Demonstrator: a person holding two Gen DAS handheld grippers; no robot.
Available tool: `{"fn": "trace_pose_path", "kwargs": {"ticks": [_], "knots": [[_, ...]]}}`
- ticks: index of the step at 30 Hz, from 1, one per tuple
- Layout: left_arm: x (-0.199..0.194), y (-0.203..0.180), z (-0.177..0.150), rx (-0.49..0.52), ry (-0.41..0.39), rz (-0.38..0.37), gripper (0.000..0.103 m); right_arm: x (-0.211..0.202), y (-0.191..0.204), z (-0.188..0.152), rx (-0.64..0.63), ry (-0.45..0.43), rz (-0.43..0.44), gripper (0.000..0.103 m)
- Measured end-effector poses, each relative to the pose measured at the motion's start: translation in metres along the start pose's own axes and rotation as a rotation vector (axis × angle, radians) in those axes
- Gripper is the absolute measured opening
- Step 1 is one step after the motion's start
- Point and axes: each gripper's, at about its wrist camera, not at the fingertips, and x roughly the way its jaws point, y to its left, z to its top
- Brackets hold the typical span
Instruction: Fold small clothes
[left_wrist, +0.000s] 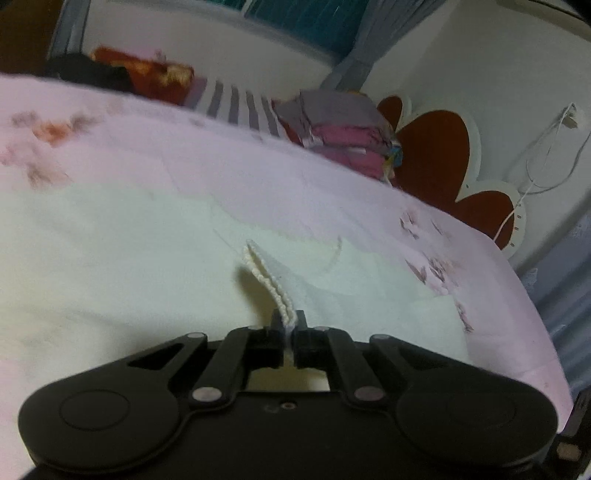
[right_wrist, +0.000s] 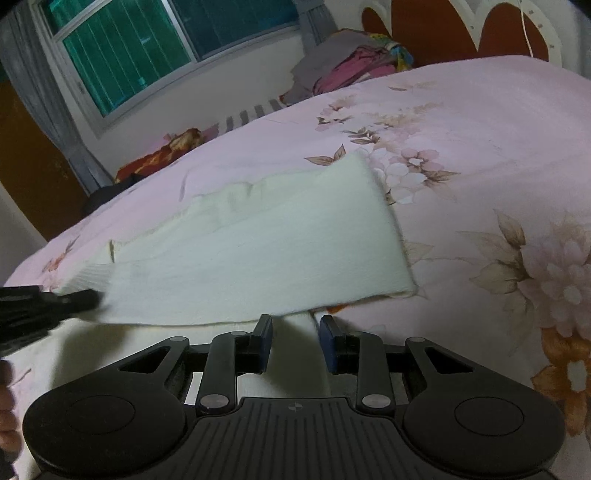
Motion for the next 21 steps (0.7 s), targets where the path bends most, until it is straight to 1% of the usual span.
{"fn": "trace_pose_path", "kwargs": {"ticks": [5, 7, 10, 16, 21], "knots": [[-0.026, 0.035, 0.013, -0.008, -0.033, 0.060, 0.004, 0.002, 0.002, 0.001, -0.013, 0.000, -0.009, 0.030], [-0.034, 0.051, 0.015, -0.019, -0.038, 0.087, 0.004, 0.003, 0.003, 0.001, -0.021, -0.002, -0.017, 0.029], [-0.043, 0.071, 0.013, -0.046, -0.043, 0.108, 0.004, 0.004, 0.006, 0.001, -0.029, -0.001, -0.031, 0.029], [-0.047, 0.085, 0.008, -0.055, -0.040, 0.115, 0.004, 0.007, 0.013, 0.001, -0.059, 0.000, -0.062, 0.029], [-0.037, 0.091, 0.000, -0.051, -0.013, 0.124, 0.004, 0.008, 0.016, 0.000, -0.080, -0.001, -0.083, 0.029]]}}
